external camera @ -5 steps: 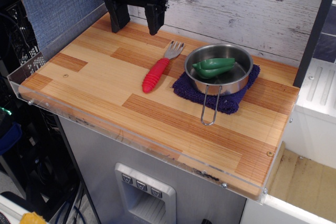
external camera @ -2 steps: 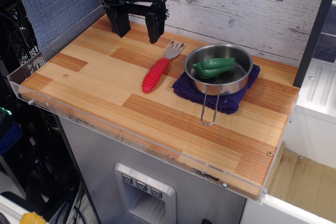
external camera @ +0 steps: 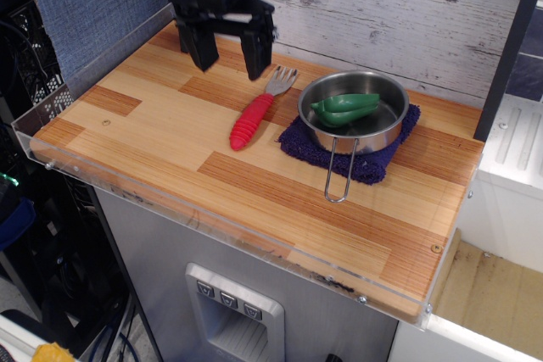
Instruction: Take the pepper from the pot and lay it on the counter to the left of the utensil with the red handle.
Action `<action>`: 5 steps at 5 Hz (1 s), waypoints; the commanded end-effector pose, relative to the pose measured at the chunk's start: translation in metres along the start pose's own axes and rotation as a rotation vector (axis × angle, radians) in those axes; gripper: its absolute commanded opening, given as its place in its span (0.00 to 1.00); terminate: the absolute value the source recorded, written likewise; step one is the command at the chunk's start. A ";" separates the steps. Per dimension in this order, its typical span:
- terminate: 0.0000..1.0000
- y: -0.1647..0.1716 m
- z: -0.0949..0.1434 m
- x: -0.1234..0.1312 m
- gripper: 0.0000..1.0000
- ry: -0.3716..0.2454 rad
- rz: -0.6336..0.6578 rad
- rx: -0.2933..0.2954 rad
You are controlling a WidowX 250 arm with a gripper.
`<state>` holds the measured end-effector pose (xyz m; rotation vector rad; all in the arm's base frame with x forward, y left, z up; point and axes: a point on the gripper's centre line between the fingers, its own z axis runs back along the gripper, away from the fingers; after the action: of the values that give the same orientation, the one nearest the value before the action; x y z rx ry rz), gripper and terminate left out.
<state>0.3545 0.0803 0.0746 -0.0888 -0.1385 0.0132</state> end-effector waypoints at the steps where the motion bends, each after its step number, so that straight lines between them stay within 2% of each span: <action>1: 0.00 -0.067 -0.005 0.023 1.00 -0.037 -0.112 0.003; 3: 0.00 -0.103 -0.024 0.031 1.00 -0.007 -0.166 0.021; 5: 0.00 -0.108 -0.052 0.031 1.00 0.048 -0.162 0.035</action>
<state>0.3888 -0.0291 0.0227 -0.0434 -0.0517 -0.1355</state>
